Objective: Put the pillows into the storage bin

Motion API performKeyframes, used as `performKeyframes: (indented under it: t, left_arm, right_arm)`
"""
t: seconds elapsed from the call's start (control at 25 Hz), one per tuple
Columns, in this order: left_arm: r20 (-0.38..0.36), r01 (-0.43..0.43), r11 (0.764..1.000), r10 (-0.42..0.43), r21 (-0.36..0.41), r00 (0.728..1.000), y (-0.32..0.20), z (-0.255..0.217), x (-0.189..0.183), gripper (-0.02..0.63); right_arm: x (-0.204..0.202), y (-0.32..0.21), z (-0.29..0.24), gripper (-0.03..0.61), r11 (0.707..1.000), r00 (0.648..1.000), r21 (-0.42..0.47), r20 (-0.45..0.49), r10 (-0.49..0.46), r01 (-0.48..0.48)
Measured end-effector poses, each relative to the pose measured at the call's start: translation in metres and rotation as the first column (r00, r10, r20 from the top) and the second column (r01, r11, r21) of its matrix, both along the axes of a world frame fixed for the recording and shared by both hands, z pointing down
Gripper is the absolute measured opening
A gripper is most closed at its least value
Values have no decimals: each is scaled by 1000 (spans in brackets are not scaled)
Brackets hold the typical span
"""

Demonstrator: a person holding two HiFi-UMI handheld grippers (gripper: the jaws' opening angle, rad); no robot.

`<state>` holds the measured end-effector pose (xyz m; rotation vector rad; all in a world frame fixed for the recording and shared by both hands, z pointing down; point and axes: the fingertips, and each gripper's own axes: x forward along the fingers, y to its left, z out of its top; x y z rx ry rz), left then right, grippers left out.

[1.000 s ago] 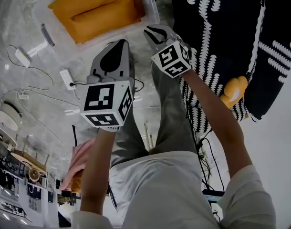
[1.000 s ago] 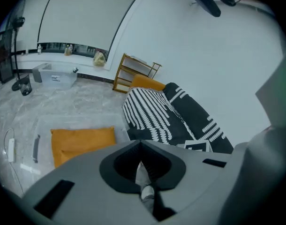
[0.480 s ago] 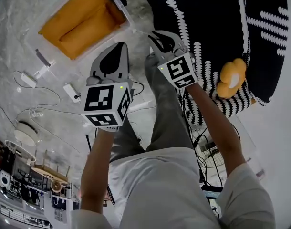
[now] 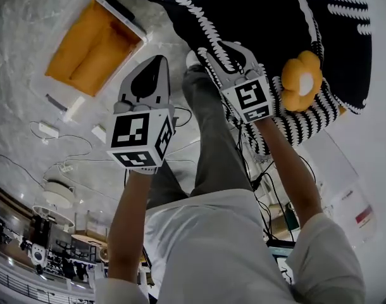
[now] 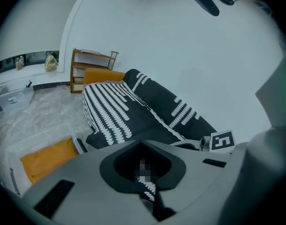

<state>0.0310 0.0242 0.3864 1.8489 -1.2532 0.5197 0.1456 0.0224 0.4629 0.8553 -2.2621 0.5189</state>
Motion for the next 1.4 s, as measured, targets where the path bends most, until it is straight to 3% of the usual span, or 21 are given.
performKeyframes:
  t: [0.24, 0.52, 0.84, 1.04, 1.08, 1.2, 1.32, 1.4]
  left_arm:
    - [-1, -99, 995, 99, -6, 995, -15, -4, 54, 9]
    - [3, -200, 980, 200, -11, 980, -28, -6, 108, 9]
    - [9, -270, 962, 271, -30, 963, -33, 1, 141, 9]
    - [19, -280, 959, 281, -38, 960, -27, 1, 141, 9]
    - [21, -279, 959, 280, -39, 960, -25, 2, 140, 9]
    - [22, -270, 962, 271, -39, 962, -22, 1, 134, 9]
    - [17, -252, 967, 253, -33, 967, -20, -2, 126, 9]
    - [14, -237, 971, 238, -30, 971, -17, -3, 118, 9]
  right_arm:
    - [106, 1, 8, 178, 986, 981, -1, -101, 166, -166]
    - [227, 29, 40, 207, 950, 921, -28, -255, 293, -310]
    - [343, 86, 110, 314, 861, 781, -108, -488, 390, -497]
    - [388, 126, 154, 333, 813, 687, -180, -651, 323, -554]
    - [395, 131, 158, 295, 809, 660, -180, -686, 304, -559]
    - [403, 129, 155, 74, 805, 613, -144, -728, 308, -576]
    - [388, 109, 134, 40, 798, 631, -109, -678, 377, -593]
    - [366, 96, 121, 37, 822, 668, -99, -641, 379, -561]
